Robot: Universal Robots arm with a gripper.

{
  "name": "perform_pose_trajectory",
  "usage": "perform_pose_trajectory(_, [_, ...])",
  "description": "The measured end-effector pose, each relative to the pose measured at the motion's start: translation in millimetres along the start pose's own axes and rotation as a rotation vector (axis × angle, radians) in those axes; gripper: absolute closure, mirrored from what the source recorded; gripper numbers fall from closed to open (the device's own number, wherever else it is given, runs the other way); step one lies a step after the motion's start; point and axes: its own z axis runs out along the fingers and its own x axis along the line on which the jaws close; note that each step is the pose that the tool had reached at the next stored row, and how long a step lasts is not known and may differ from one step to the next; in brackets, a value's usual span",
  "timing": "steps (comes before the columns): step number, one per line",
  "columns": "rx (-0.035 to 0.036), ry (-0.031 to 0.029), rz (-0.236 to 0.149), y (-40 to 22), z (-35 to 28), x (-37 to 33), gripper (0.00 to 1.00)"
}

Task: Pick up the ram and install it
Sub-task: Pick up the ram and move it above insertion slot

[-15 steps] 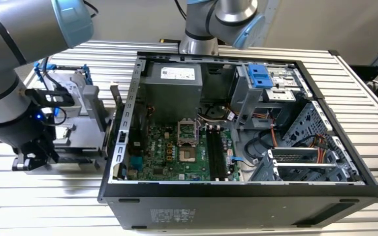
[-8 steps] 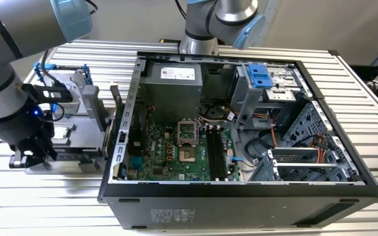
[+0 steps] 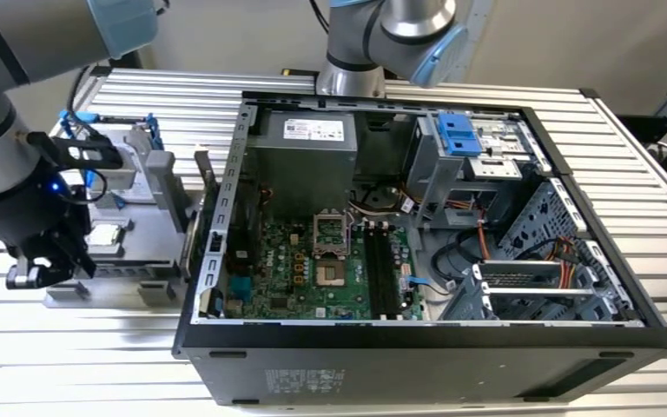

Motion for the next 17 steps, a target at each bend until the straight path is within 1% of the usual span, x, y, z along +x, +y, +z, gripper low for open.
perform_pose_trajectory(2, [0.0001,-0.0001,0.0,0.2,-7.9,-0.4,1.0])
perform_pose_trajectory(13, [0.0001,-0.0001,0.0,0.6,-57.9,-2.6,1.0])
perform_pose_trajectory(16, [-0.0001,0.0,0.001,0.8,-69.2,-3.2,1.0])
perform_pose_trajectory(17, [-0.0001,0.0001,0.0,0.8,-71.3,-3.3,1.0])
